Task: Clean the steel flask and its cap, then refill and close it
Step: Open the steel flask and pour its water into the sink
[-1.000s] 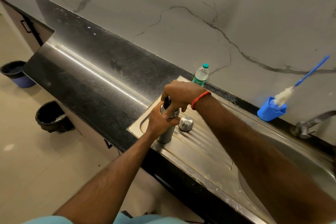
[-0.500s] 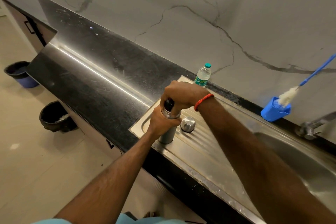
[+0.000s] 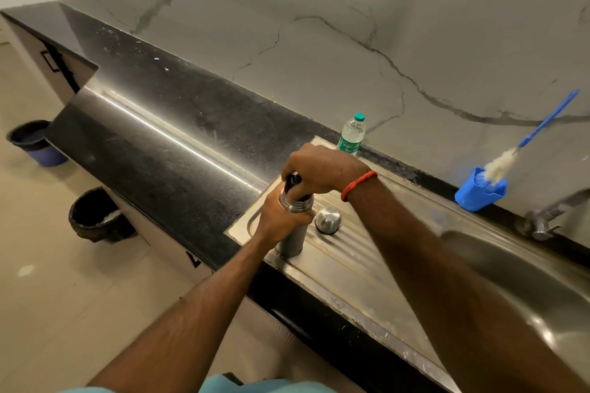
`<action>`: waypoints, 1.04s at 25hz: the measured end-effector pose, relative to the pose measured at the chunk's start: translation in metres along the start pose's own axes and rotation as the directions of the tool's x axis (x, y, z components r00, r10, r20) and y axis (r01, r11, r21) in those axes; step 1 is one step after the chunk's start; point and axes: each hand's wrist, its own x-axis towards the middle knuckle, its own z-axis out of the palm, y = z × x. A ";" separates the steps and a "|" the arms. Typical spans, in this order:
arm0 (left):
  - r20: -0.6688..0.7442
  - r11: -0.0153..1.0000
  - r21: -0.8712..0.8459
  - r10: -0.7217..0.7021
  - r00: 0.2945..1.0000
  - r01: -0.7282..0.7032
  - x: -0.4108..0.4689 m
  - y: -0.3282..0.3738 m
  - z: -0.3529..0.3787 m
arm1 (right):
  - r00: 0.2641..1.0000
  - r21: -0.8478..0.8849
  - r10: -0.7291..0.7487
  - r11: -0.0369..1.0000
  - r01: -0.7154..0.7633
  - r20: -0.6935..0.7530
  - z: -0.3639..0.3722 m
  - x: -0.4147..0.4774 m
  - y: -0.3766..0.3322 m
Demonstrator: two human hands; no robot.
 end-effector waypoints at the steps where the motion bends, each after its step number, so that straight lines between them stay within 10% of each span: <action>1: -0.003 1.000 -0.001 -0.011 1.000 0.011 0.001 0.001 0.001 | 0.997 0.022 -0.053 0.998 0.052 0.054 -0.004 -0.003 0.000; 26: 0.012 1.000 -0.005 0.008 1.000 -0.008 -0.002 -0.002 -0.004 | 0.999 0.043 0.011 0.999 -0.009 -0.050 0.012 -0.007 -0.003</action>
